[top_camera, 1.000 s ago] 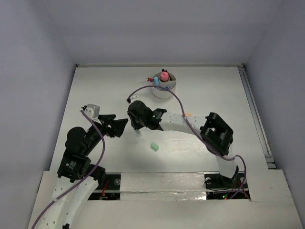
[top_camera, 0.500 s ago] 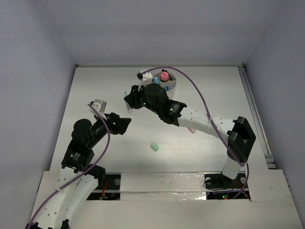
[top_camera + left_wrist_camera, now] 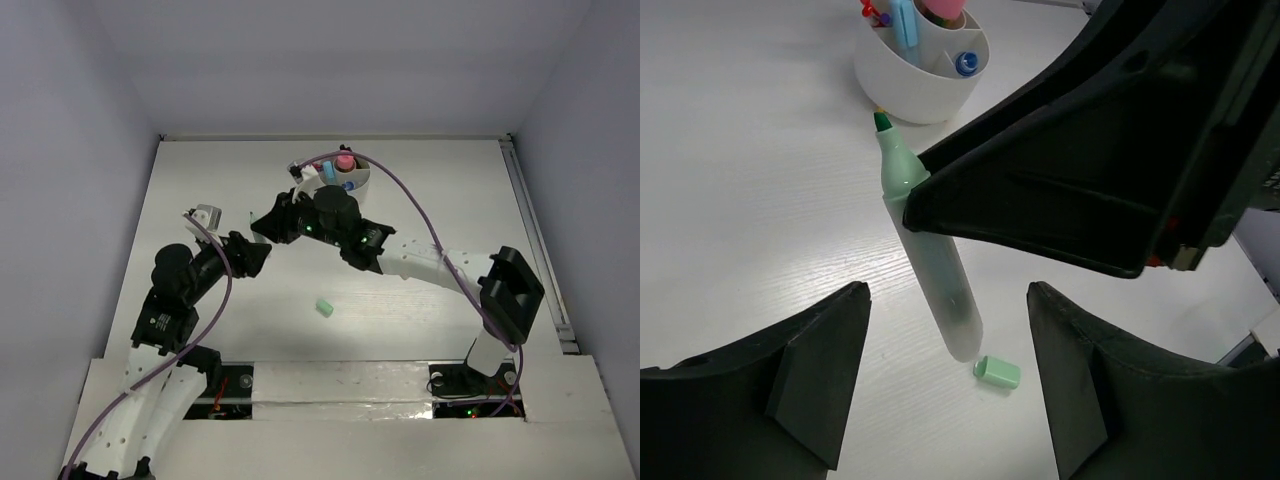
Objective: Sort the stationery into containers
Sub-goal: Pick up the pen from the center of the board.
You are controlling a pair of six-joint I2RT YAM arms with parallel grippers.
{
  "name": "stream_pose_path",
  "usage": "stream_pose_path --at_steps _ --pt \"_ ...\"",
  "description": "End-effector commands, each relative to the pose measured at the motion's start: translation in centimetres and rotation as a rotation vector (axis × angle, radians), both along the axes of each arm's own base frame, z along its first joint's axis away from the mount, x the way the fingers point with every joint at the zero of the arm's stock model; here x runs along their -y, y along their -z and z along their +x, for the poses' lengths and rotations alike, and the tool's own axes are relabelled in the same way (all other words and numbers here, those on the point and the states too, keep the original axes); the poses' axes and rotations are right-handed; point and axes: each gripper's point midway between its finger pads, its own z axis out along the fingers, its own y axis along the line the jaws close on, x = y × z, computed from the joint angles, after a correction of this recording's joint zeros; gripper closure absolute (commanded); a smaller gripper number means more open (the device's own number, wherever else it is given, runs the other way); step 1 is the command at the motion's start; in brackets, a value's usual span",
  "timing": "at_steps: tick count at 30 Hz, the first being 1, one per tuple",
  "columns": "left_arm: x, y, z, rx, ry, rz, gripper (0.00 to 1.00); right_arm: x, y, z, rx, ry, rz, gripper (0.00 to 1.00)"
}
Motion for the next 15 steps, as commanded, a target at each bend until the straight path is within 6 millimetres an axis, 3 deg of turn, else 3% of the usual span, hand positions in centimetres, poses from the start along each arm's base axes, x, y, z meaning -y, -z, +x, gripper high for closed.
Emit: stream_pose_path --at_steps 1,7,10,15 --pt "0.2 -2.2 0.3 0.069 0.013 -0.024 0.40 -0.2 -6.0 -2.5 0.053 -0.096 0.179 1.00" --pt "0.4 -2.1 0.3 0.063 0.020 -0.027 0.45 -0.4 -7.0 -3.4 0.055 -0.145 0.228 1.00" --pt "0.1 -2.2 0.4 0.070 0.011 -0.026 0.59 -0.5 -7.1 -3.8 0.050 -0.162 0.238 1.00" --pt "0.1 -2.5 0.3 0.078 0.008 -0.027 1.00 -0.4 -6.6 -3.9 0.037 -0.167 0.243 1.00"
